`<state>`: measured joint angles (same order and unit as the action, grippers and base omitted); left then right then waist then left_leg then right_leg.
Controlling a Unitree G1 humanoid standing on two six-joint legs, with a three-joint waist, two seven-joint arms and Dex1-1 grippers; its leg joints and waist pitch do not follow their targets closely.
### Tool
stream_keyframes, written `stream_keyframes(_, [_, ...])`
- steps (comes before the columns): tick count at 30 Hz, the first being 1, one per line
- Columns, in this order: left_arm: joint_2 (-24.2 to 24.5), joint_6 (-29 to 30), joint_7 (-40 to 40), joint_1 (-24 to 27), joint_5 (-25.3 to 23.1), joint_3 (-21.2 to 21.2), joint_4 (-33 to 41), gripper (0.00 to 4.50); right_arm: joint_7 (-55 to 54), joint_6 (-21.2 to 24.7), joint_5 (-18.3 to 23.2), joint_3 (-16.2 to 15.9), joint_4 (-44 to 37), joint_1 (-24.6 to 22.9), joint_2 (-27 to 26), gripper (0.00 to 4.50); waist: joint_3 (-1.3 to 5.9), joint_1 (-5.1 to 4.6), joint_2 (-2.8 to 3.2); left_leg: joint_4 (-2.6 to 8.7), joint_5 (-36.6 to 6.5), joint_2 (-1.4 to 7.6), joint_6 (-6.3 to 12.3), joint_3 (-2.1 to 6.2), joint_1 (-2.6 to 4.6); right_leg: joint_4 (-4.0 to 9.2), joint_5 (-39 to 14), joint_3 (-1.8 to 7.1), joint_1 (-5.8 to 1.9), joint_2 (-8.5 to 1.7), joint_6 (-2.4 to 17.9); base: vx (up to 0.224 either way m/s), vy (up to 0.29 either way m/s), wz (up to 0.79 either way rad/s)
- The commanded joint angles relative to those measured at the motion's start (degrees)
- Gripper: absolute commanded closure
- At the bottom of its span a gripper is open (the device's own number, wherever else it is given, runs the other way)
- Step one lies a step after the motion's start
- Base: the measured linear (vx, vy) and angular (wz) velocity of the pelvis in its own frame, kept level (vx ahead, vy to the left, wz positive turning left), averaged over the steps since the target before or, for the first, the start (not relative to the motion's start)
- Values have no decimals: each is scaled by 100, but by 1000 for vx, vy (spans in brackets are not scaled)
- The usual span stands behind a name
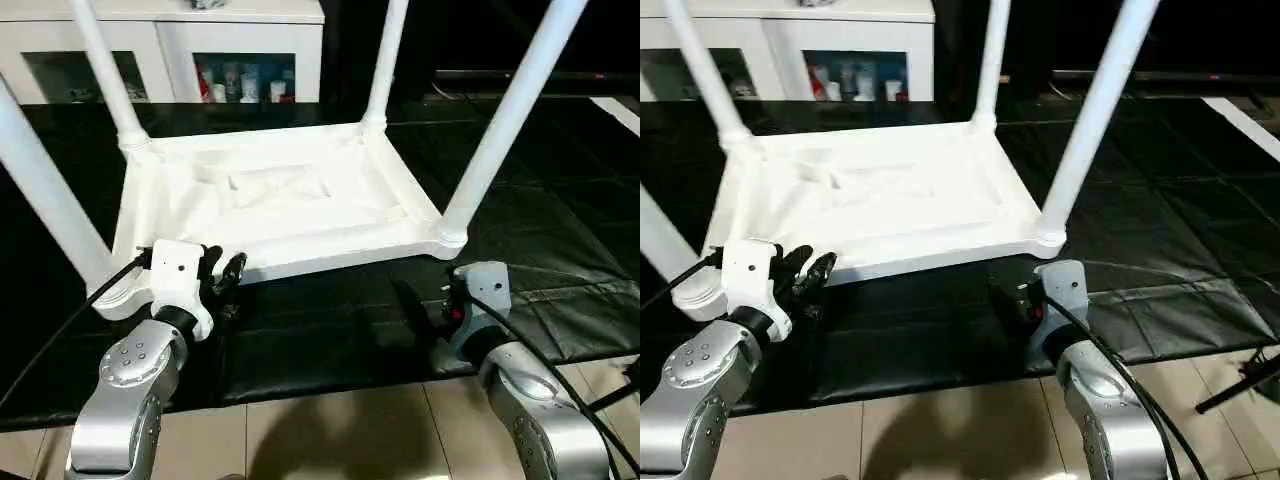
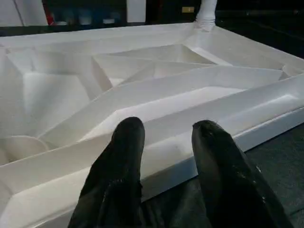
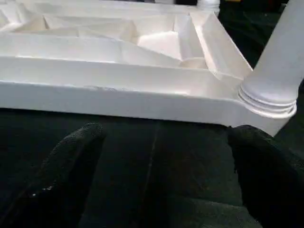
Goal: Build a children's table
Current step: Rotate leg to tighten
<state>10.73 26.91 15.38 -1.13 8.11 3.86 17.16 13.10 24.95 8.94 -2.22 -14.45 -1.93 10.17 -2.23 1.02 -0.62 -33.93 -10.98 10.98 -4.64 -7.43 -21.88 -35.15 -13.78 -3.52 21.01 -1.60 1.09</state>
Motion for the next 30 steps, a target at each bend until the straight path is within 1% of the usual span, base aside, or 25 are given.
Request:
stream_keyframes(1, [19, -79, -21, -30, 3, -26, 21, 262, 47, 81, 42, 8, -81, 48, 28, 0, 258, 7, 59, 394, -491, 242, 210, 21, 81, 324, 756, 313, -287, -514, 903, 0, 0, 0])
stream_keyframes(2, [15, -97, -1, -32, 32, -22, 32, 262, 65, 88, 66, 13, -84, 51, 20, 0, 241, 12, 54, 405, -642, 240, 188, 7, 90, 350, 534, 322, -273, -523, 895, 0, 0, 0])
stream_keyframes(3, [7, -109, 23, -29, 68, -22, 58, 262, 88, 120, 105, 18, -107, 56, 11, 0, 219, 16, 80, 266, -1152, 289, -362, -256, 364, 512, -305, 542, -9, -267, 628, 0, 0, 0])
stream_keyframes(4, [7, -109, 25, -28, 70, -22, 60, 262, 89, 125, 109, 19, -109, 56, 10, 0, 178, 28, 22, 262, -1590, 221, -601, -307, 413, 508, -957, 530, -3, -129, 518, -45, 22, -34])
stream_keyframes(5, [3, -106, 30, -26, 80, -26, 71, 262, 89, 149, 122, 26, -113, 60, 6, 0, 111, 59, 13, 258, -2289, 183, -786, -367, 613, 599, -1953, 546, 151, 16, 294, -83, 18, -58])
stream_keyframes(6, [-2, -105, 27, -24, 82, -27, 72, 262, 86, 140, 115, 29, -100, 63, 10, 0, 56, 37, 19, 254, -2992, 183, -694, -375, 915, 687, -2753, 504, 310, 118, 171, -83, 18, -58])
stream_keyframes(7, [-7, -106, 24, -22, 86, -25, 74, 262, 112, 72, 73, -2, -90, 60, 43, 0, 13, 0, -6, 276, -3272, 200, -613, -353, 1017, 690, -2997, 450, 362, 154, 144, -38, 15, -67])
stream_keyframes(8, [-9, -108, 22, -20, 90, -24, 76, 262, 132, 25, 43, -25, -85, 57, 66, 0, 6, 32, -15, 502, -3340, 101, -261, -167, 514, 698, -3410, 417, -135, -192, 101, 42, 50, -54])
stream_keyframes(9, [-12, -106, 19, -21, 93, -24, 79, 262, 139, 19, 35, -33, -92, 54, 75, 0, 50, -16, -7, 457, -3327, 71, -80, -138, 537, 778, -3977, 378, -224, -318, 11, 42, 50, -54])
stream_keyframes(10, [-13, -106, 17, -21, 95, -24, 79, 262, 142, 20, 38, -34, -96, 51, 75, 0, 125, -61, -31, 447, -2823, 26, 60, -120, 369, 792, -3912, 387, -445, -404, 30, 33, 60, -33])
stream_keyframes(11, [-13, -106, 13, -23, 99, -26, 80, 262, 160, 27, 52, -41, -114, 42, 76, 0, 125, -55, -3, 463, -2601, 26, 90, -111, 302, 804, -3872, 388, -501, -436, 45, 20, 39, -24])
stream_keyframes(13, [-14, -103, 8, -29, 106, -25, 79, 262, 186, 19, 53, -50, -122, 40, 87, 0, 166, -130, 16, 487, -2333, 43, 240, -85, 382, 793, -3352, 350, -493, -412, 310, 10, 20, -12])
stream_keyframes(15, [-12, -97, 3, -29, 109, -26, 81, 262, 189, 25, 57, -39, -115, 40, 87, 0, 216, -193, 11, 501, -2012, 76, 468, -102, 502, 668, -2099, 345, -488, -334, 1007, 73, 5, 4])
stream_keyframes(16, [-13, -94, 0, -28, 114, -25, 82, 262, 188, 27, 61, -33, -111, 38, 86, 0, 237, -192, 23, 481, -1762, 65, 588, -122, 497, 618, -1576, 352, -541, -333, 1329, 89, 8, 10])
stream_keyframes(17, [-12, -93, -4, -28, 119, -25, 83, 262, 189, 25, 62, -29, -108, 37, 86, 0, 251, -188, 26, 471, -1615, 54, 655, -132, 497, 596, -1358, 350, -564, -333, 1445, 107, 13, 7])
stream_keyframes(18, [-9, -89, -5, -29, 123, -25, 84, 262, 190, 25, 66, -27, -109, 37, 85, 0, 285, -184, 31, 431, -1217, 12, 763, -139, 428, 549, -885, 365, -664, -320, 1605, 107, 13, 7])
stream_keyframes(19, [-8, -86, -10, -32, 126, -28, 83, 262, 194, 24, 74, -23, -106, 38, 86, 0, 288, -165, 49, 421, -1066, 0, 815, -150, 439, 538, -692, 363, -666, -318, 1662, 117, 9, 8])
stream_keyframes(20, [-4, -83, -15, -34, 133, -34, 84, 262, 198, 21, 80, -24, -101, 40, 93, 0, 300, -140, 37, 365, -645, -66, 979, -154, 397, 487, -190, 390, -764, -298, 1768, 121, 13, 7])
stream_keyframes(22, [0, -85, -19, -36, 137, -38, 81, 262, 208, 14, 73, -30, -96, 44, 103, 0, 329, -107, 37, 324, -353, -107, 1042, -139, 378, 455, 113, 406, -838, -277, 1752, 123, 21, 6])
stream_keyframes(25, [6, -84, -21, -50, 146, -40, 70, 262, 278, 3, 13, -86, -74, 80, 173, 0, 348, -86, 43, 295, 164, -137, 1376, -73, 479, 342, 708, 358, -849, -198, 1662, 120, 20, 7])
stream_keyframes(26, [8, -86, -21, -55, 147, -40, 65, 262, 299, 1, -3, -102, -64, 94, 188, 0, 405, -105, 46, 254, 700, -139, 1719, 14, 607, 221, 1091, 299, -810, -120, 1470, 103, 13, 7])
stream_keyframes(27, [7, -86, -21, -62, 151, -40, 57, 262, 327, -12, -14, -115, -45, 111, 203, 0, 400, -73, -39, 124, 1122, -318, 2288, 123, 368, 245, 1378, 210, -966, -120, 1221, 103, 13, 7])
stream_keyframes(28, [7, -86, -21, -62, 151, -40, 57, 262, 328, -12, -14, -115, -45, 111, 203, 0, 436, -50, 11, 15, 1218, -486, 2486, 98, 280, 269, 1597, 247, -1093, -120, 1094, 90, 12, 15])
stream_keyframes(29, [6, -86, -22, -63, 152, -41, 55, 262, 339, -26, -14, -117, -36, 114, 208, 0, 456, -88, 103, 76, 1285, -333, 2355, 110, 580, 181, 1523, 304, -880, -98, 1081, 100, -9, 25])
stream_keyframes(30, [5, -86, -24, -67, 153, -43, 50, 262, 356, -23, 21, -103, -19, 118, 197, 0, 407, -289, 187, 144, 1970, 294, 2622, 653, 1342, -230, 502, 5, 40, -67, 841, 100, -9, 25])
